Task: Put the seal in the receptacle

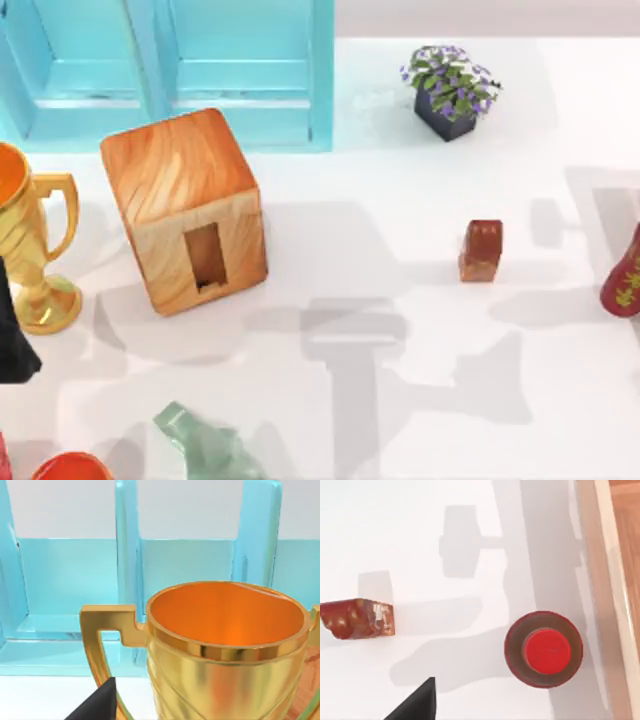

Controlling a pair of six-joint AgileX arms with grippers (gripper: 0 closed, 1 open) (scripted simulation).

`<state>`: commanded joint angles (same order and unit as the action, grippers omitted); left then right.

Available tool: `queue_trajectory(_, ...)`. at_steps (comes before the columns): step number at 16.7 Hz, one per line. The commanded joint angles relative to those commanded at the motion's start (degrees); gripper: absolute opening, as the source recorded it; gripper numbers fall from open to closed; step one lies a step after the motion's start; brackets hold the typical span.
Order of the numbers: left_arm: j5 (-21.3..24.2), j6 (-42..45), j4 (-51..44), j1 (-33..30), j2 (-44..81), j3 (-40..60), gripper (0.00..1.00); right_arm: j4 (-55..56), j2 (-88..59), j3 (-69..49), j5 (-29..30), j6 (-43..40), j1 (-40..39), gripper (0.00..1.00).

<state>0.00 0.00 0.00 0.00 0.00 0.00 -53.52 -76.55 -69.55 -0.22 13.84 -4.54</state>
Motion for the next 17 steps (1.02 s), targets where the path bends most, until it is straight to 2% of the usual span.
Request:
queue_trajectory(4,0.0,0.0,0.0,0.0,0.0,0.0,1.0,-10.2,-18.4,-18.2,0.2,3.0,-5.8,1.0)
queue_trajectory(8,0.0,0.0,0.0,0.0,0.0,0.0,1.0,-16.8,-32.1,-30.5,0.5,6.0,-11.6,1.0)
queue_trajectory(17,0.0,0.0,0.0,0.0,0.0,0.0,1.0,-22.8,-46.9,-40.3,0.4,10.9,-19.1,1.0)
